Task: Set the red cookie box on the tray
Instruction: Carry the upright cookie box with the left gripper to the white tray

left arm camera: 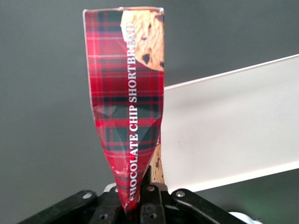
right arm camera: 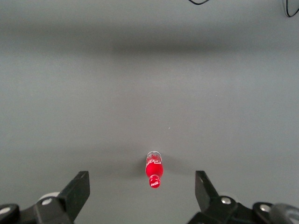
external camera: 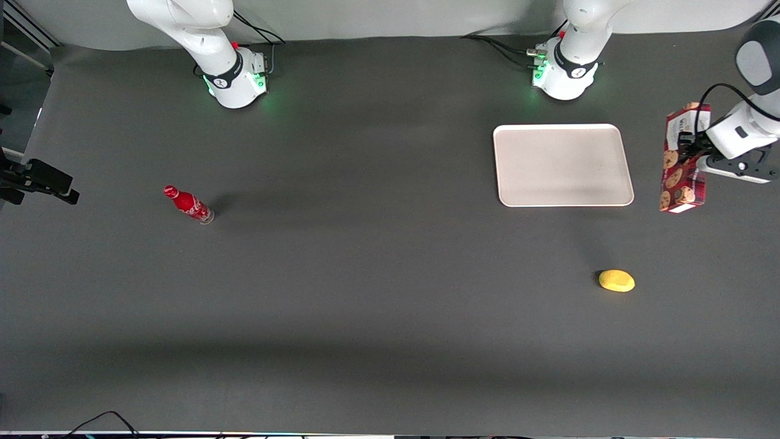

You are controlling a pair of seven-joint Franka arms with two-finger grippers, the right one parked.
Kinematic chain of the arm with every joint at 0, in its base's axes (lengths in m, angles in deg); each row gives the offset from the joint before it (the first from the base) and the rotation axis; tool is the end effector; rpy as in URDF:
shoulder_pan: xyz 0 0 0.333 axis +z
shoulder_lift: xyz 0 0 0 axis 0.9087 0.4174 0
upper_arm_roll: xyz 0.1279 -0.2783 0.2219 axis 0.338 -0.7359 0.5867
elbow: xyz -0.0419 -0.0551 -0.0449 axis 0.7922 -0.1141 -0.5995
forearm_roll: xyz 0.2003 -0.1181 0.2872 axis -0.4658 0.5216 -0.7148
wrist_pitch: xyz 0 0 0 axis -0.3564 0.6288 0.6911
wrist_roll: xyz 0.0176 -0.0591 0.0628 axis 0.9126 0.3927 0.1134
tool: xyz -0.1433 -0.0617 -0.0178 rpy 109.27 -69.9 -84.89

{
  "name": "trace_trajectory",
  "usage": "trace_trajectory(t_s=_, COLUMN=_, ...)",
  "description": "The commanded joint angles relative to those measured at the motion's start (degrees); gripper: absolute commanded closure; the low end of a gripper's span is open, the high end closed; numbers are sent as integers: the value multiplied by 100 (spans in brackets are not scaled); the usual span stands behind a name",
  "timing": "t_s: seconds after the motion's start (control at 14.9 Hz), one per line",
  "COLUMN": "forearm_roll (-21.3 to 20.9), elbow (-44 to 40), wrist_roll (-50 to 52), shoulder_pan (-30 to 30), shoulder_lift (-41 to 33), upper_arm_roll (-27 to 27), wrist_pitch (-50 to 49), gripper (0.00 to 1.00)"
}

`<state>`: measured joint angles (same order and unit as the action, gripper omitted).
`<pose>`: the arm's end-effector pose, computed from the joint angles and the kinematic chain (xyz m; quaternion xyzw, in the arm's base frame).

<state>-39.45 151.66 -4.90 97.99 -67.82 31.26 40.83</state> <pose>0.3898 0.1090 0.4279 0.9902 -0.1114 -0.0846 0.0026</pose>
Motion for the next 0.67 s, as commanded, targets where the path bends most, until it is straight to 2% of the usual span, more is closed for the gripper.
trace_trajectory(t_s=0.0, forearm_roll=18, elbow=753, wrist_roll=714, shoulder_pan=-67, shoulder_lift=-384, upper_arm_roll=15, wrist_pitch=271, gripper=100)
trace_trajectory(t_s=0.4, forearm_roll=212, elbow=1904, wrist_roll=996, shoulder_pan=-23, shoulder_lift=-384, upper_arm_roll=288, wrist_pitch=1396, gripper=100)
trace_trajectory(t_s=0.61, forearm_roll=326, elbow=2213, wrist_roll=1154, shoulder_pan=-23, shoulder_lift=-384, upper_arm_roll=305, wrist_pitch=1564, gripper=100)
